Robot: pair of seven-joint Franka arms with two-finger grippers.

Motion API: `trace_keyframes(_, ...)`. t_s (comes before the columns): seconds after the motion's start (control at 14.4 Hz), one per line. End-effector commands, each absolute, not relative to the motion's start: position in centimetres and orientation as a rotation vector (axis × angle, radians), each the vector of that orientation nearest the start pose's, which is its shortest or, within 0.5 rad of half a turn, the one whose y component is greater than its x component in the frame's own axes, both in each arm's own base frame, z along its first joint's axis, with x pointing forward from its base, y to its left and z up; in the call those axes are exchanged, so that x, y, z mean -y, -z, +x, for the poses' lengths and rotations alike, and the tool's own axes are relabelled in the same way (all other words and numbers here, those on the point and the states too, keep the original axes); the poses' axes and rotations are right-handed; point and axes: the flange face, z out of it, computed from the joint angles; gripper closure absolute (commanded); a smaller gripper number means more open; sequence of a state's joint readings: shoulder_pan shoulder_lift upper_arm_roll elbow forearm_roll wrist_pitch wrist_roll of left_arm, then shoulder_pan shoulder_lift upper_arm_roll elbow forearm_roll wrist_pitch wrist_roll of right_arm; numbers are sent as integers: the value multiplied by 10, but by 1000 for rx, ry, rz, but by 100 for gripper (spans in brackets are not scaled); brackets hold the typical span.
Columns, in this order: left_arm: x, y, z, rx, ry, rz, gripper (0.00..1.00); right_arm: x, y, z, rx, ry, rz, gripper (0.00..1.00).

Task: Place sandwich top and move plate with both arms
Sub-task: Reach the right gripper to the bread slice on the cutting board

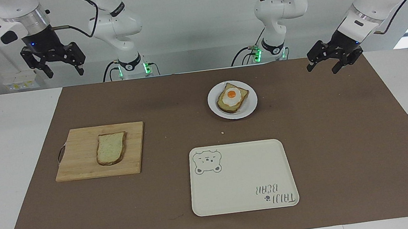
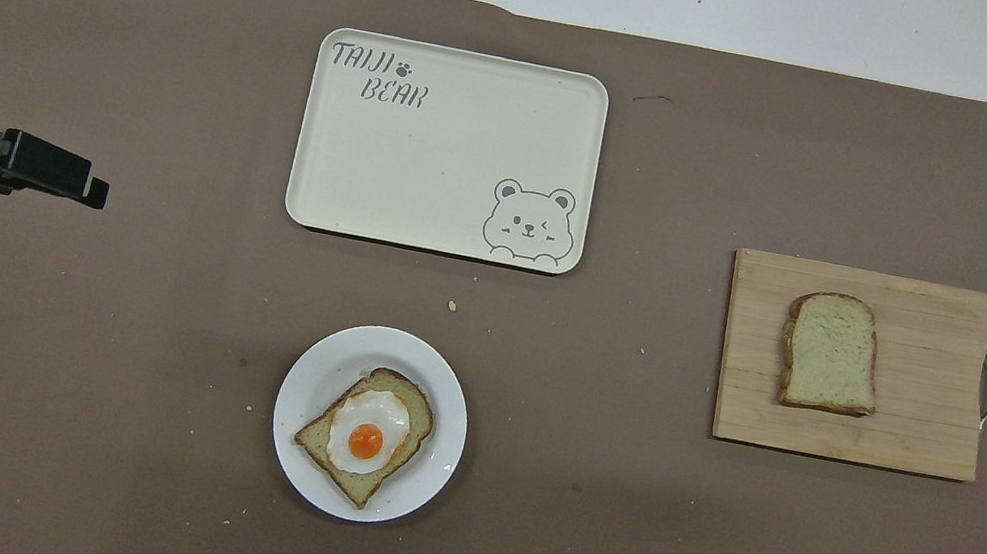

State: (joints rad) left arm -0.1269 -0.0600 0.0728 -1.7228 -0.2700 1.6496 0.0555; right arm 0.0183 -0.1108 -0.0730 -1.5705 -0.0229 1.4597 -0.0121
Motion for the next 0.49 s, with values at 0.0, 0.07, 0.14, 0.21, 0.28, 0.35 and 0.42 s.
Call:
trace_keyframes(0.0,50,-597,527,-130,24,-3444,0,47,-665,504,-59,25,-3152,0)
trace_keyframes(0.07,50,-598,527,-127,27,-3444,0,49,-656,506,-65,24,-3142,0)
trace_keyframes(0.14,49,-597,527,-120,22,-3443,0,52,-651,508,-76,34,-3138,0)
trace_keyframes(0.21,48,-597,527,-111,17,-3440,0,54,-643,511,-74,31,-3137,0)
trace_keyframes(0.28,48,-599,528,-83,4,-3429,0,54,-634,515,-52,44,-3135,0)
trace_keyframes(0.35,47,-601,529,-71,0,-3429,0,54,-624,517,-31,56,-3134,0)
trace_keyframes(0.42,46,-601,529,-68,3,-3429,0,54,-616,520,-19,58,-3135,0)
